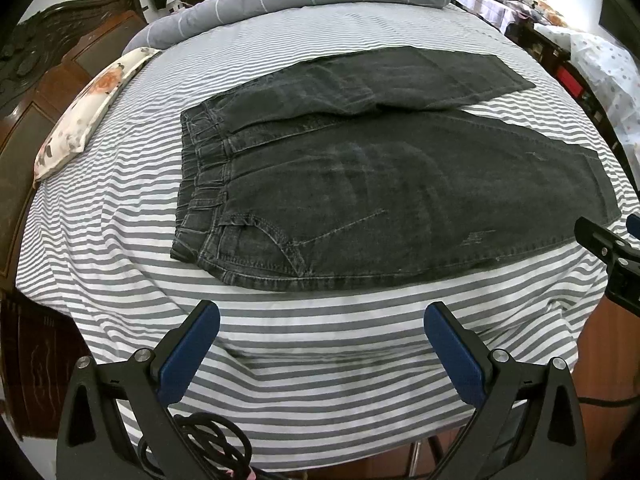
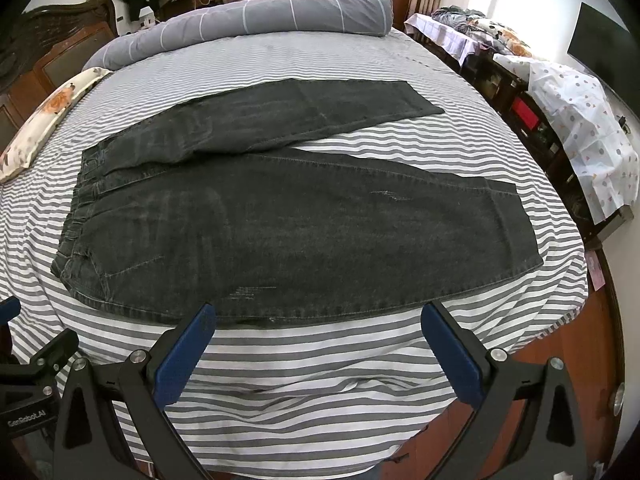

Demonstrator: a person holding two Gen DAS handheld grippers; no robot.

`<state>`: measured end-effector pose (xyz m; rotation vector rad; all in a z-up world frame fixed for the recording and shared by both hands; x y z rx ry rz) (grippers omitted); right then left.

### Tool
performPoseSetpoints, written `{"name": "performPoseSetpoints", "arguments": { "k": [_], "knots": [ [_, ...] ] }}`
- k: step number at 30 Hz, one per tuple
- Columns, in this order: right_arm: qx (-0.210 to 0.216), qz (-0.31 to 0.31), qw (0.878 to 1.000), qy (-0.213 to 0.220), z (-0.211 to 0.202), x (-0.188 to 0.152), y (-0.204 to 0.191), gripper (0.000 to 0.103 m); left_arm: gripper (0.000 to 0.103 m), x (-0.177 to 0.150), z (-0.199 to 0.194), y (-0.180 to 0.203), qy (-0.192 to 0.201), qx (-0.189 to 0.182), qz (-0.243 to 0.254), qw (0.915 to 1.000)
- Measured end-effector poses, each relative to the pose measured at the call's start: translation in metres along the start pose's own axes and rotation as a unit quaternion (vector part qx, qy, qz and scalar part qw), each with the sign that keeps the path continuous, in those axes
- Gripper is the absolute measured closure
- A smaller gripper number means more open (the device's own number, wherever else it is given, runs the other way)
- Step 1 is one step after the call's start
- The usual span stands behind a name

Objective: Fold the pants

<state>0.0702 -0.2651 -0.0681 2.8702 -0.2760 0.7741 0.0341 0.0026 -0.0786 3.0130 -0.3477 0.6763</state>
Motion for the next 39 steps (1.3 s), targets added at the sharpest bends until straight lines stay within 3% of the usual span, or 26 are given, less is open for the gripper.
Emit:
{"name": "performPoseSetpoints", "arguments": {
  "k": [39],
  "knots": [
    [0.000,0.002,1.000,-0.025,0.019,-0.012,0.002,0.001,0.002,-0.013,0.021,-0.006,-0.021,0.003,-0.005,0.9998]
  ]
}}
Point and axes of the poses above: each gripper's, at about its wrist camera, not at the fingertips, and z roughly the way its jaws point, y to its right, x to its top, the point moved 7 cm from there along z, roughly the way its jaws point, and after that the axes turned 5 degrees about -x, right-handed, at the moved point
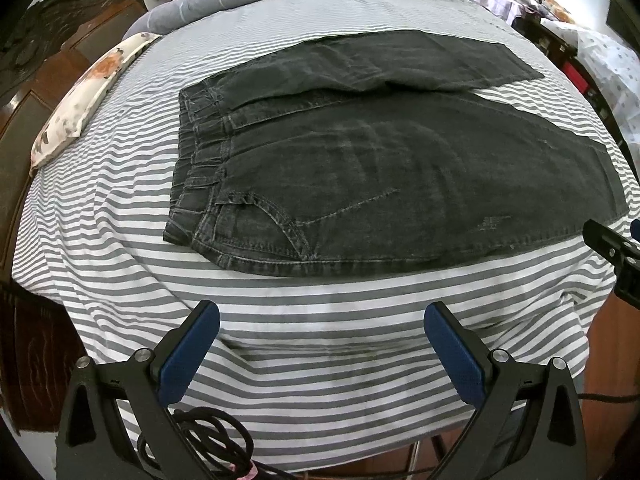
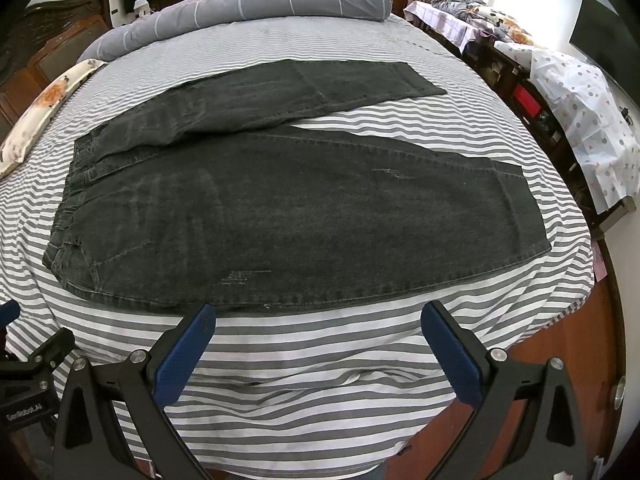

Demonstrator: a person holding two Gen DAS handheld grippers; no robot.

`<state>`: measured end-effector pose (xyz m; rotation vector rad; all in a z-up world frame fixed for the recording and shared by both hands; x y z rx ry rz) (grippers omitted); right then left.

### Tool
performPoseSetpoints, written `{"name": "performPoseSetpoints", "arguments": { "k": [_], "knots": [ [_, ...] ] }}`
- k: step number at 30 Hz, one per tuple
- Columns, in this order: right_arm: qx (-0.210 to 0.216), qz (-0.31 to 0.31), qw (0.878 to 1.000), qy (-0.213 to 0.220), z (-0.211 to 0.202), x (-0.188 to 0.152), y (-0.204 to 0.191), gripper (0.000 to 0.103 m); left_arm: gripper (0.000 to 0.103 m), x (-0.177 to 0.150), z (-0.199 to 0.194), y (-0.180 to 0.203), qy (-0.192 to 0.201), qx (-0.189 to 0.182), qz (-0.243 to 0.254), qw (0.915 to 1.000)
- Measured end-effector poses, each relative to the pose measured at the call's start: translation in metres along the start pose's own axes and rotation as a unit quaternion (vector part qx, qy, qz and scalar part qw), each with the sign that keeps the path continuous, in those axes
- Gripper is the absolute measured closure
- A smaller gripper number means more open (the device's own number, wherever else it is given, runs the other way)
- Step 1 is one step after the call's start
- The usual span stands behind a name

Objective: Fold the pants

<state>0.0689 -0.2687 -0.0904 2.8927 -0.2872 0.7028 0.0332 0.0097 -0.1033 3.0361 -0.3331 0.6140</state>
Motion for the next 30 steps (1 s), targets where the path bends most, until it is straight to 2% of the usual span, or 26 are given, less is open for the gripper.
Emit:
{"name": "performPoseSetpoints", "arguments": {
  "k": [30],
  "knots": [
    [0.003,0.007,1.000,-0.010,0.0091,-0.0027,0.0012,0.001,0.002,0.0024,0.0036,-0.0002,0.000,-0.006,-0.002,1.0000]
  ]
}}
Point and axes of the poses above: each gripper's, at about its wrist camera, not at the fingertips, and z roughly the way its jaws point, y to its right, x to its top, the point moved 7 cm from there along z, roughly the way its jaws point, and after that the axes turned 5 degrees about -x, right-handed, at the moved point
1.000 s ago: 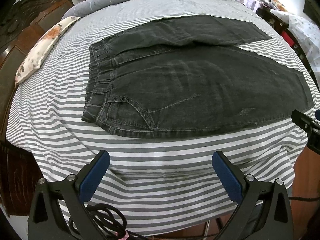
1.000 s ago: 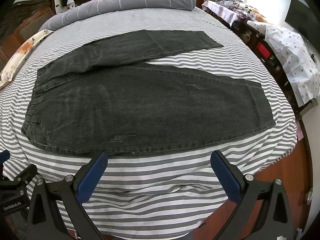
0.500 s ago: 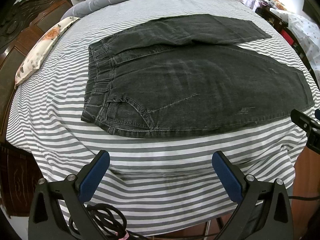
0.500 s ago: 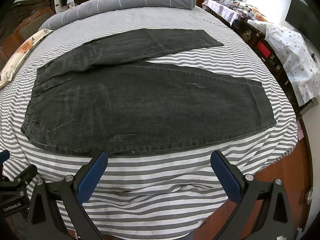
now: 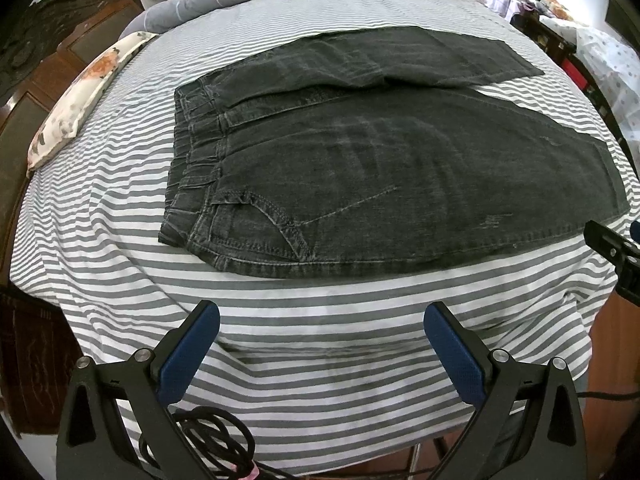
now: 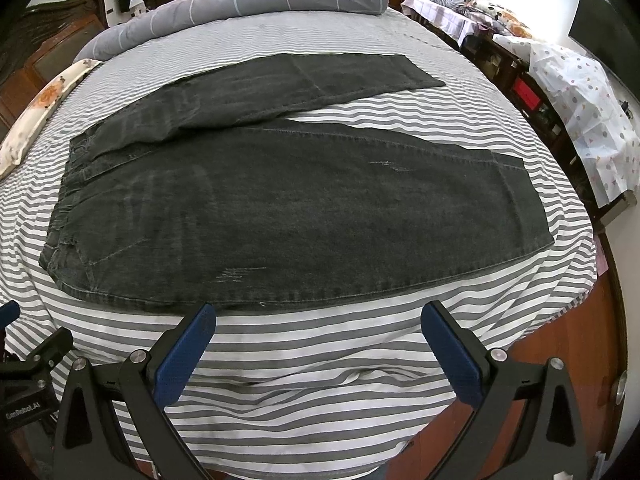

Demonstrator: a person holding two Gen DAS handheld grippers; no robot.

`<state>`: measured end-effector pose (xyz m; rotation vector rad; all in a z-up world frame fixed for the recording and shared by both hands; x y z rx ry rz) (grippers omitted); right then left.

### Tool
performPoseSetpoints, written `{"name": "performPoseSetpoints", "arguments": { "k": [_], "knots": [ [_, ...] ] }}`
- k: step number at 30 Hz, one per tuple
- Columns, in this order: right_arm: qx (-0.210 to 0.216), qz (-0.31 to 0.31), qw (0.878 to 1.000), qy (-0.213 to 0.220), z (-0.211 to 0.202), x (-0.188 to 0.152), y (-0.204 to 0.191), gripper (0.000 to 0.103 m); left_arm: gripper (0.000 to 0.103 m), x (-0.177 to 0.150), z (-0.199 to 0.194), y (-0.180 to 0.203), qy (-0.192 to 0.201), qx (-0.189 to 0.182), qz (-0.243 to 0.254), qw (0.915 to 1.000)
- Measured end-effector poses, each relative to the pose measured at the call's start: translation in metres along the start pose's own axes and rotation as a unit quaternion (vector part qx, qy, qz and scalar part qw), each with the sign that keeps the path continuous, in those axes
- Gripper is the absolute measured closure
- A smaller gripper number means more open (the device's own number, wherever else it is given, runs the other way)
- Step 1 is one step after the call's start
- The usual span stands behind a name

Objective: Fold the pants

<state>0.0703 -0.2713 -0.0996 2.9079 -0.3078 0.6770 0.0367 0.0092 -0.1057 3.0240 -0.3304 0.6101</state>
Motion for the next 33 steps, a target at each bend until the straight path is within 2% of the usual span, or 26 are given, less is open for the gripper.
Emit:
{"name": "performPoseSetpoints", "arguments": {
  "k": [5,10,15,17,23,25,26,29,31,33],
  "knots": [
    [0.018,0.006,1.000,0.003,0.003,0.002,0.000,0.001,0.002,0.011,0.002,-0.018,0.021,-0.014,-0.021,0.9995],
    [0.059,0.019,0.998,0.021,-0.001,0.015,-0.007,0.001,0.005,0.031,0.006,-0.048,0.038,-0.012,-0.040,0.9984],
    [0.096,0.036,0.994,0.045,-0.004,0.041,-0.018,0.001,0.027,0.057,0.016,-0.093,0.048,-0.028,-0.080,0.9953],
    [0.102,0.036,0.993,0.048,-0.002,0.051,-0.025,0.001,0.041,0.068,0.022,-0.110,0.054,-0.049,-0.099,0.9923],
    [0.090,0.001,0.994,0.058,0.013,0.082,-0.057,0.001,0.057,0.115,0.040,-0.162,0.092,-0.113,-0.162,0.9760],
    [0.089,-0.010,0.995,0.051,0.022,0.090,-0.068,0.001,0.060,0.133,0.048,-0.178,0.101,-0.143,-0.186,0.9669],
    [0.095,-0.014,0.994,0.049,0.027,0.096,-0.075,0.001,0.060,0.145,0.054,-0.187,0.106,-0.166,-0.203,0.9592],
    [0.101,-0.024,0.994,0.043,0.042,0.109,-0.094,0.001,0.060,0.171,0.069,-0.211,0.118,-0.204,-0.242,0.9412],
    [0.105,-0.031,0.993,0.043,0.050,0.116,-0.106,0.001,0.061,0.186,0.080,-0.225,0.125,-0.212,-0.261,0.9333],
    [0.106,-0.040,0.993,0.041,0.059,0.123,-0.117,0.001,0.064,0.199,0.093,-0.237,0.125,-0.211,-0.270,0.9311]
  ]
}}
Point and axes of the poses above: each gripper's, at about its wrist camera, not at the fingertips, and z roughly the way its jaws point, y to its right, x to its top, the point moved 7 cm from there along z, roughly the way its jaws point, and after that the axes turned 5 degrees about -x, right-handed, at the moved point
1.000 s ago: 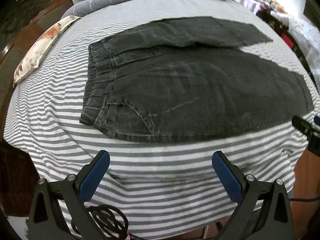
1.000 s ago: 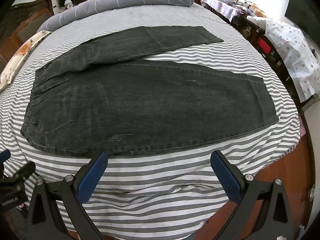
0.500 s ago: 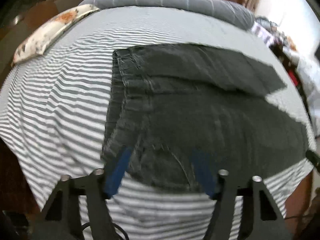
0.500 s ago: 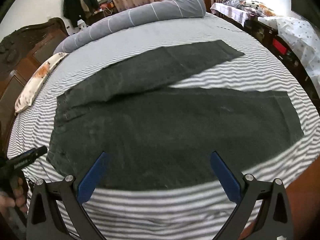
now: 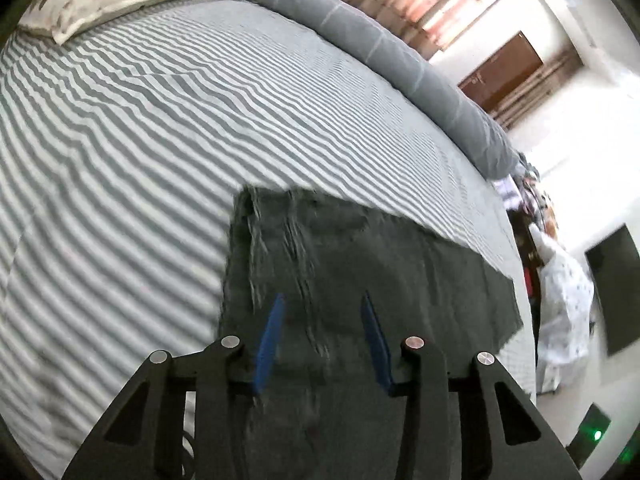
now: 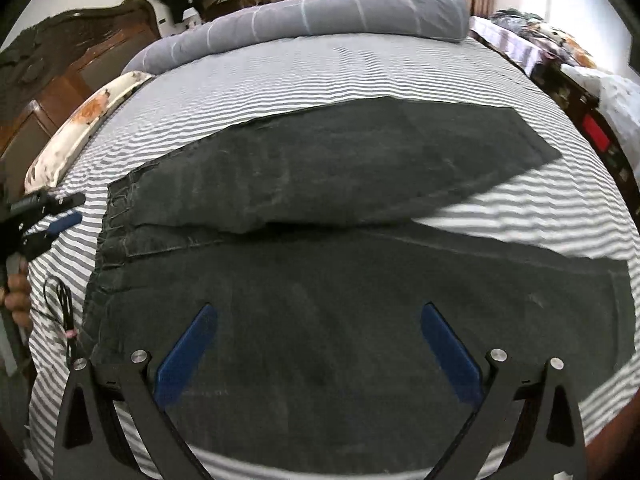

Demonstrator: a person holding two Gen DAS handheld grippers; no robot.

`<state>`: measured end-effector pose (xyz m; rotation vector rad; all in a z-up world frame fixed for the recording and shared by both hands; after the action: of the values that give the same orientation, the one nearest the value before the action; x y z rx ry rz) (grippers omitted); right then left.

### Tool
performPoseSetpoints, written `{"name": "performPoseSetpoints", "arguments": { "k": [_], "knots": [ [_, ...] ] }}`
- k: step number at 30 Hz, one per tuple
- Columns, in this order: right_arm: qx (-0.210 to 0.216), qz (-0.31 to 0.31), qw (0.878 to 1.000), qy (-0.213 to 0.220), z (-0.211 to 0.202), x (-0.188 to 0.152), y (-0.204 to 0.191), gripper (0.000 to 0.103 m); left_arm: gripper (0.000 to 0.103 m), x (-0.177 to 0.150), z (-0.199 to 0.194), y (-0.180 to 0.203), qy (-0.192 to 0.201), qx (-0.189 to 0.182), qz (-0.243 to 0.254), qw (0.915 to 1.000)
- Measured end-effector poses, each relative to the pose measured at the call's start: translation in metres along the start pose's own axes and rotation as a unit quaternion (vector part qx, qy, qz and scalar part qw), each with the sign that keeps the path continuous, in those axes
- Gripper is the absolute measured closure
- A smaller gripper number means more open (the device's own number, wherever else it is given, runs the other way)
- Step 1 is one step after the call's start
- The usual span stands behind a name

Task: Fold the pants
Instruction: 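Grasp the jeans waistband with the left tool and lift it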

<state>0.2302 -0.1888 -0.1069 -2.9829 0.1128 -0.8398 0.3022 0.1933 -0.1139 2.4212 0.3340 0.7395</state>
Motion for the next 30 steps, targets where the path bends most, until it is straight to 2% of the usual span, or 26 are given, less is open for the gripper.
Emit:
{"name": "performPoseSetpoints", "arguments": {
  "k": [8,16,21,26,30],
  "knots": [
    [0.000,-0.027,1.000,-0.013,0.044,0.028,-0.021,0.002,0.071,0.031,0.046,-0.028,-0.015,0.003,-0.030,0.9994],
    [-0.012,-0.046,0.999,-0.005,0.070,0.062,-0.025,0.003,0.071,0.046,0.068,-0.046,-0.023,-0.001,-0.050,0.9985],
    [-0.016,-0.052,0.998,-0.003,0.079,0.077,-0.027,0.003,0.071,0.053,0.064,-0.054,-0.033,-0.029,-0.079,0.9959],
    [-0.011,-0.054,0.998,-0.002,0.083,0.082,-0.030,0.003,0.071,0.041,0.056,-0.061,-0.060,-0.023,-0.089,0.9940],
    [-0.005,-0.048,0.999,-0.004,0.085,0.078,-0.031,0.003,0.071,0.031,0.044,-0.067,-0.054,-0.026,-0.109,0.9922]
  ]
}}
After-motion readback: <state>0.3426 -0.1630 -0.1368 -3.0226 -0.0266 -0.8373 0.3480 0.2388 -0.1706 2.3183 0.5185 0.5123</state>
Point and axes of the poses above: each gripper's, at about its wrist camera, not at the fingertips, and z roughly the way its jaws point, y to its right, x to its top, the point moved 7 cm from there along z, roughly the way its jaws point, and after that the axes turned 5 degrees about -x, right-handed, at the moved point
